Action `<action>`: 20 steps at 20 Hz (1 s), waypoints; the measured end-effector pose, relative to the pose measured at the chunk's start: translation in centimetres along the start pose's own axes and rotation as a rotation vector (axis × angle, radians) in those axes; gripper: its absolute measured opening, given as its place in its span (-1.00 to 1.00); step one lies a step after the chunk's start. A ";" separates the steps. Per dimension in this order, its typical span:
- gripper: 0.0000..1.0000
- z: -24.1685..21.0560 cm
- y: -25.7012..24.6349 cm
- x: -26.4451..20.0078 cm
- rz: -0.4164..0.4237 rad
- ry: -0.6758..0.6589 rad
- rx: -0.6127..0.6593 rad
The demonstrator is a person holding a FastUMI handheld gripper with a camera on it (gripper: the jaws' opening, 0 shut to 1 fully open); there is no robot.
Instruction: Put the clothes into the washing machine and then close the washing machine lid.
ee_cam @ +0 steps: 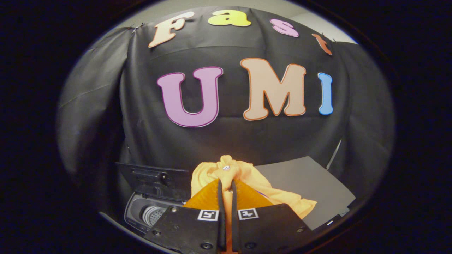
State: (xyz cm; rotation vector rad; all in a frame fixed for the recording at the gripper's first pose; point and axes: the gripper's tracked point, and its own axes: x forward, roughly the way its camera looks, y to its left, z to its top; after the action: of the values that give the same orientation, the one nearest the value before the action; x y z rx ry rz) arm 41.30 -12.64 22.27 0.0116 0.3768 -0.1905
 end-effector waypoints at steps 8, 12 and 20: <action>-0.88 -2.0 12.4 0.1 0.184 0.041 -0.036; -0.88 -4.0 18.3 1.0 0.257 0.073 -0.055; -0.88 -8.9 24.7 4.7 0.324 0.136 -0.015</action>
State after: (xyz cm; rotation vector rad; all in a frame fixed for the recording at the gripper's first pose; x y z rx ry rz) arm 46.97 11.16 11.71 0.0707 0.5063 0.1340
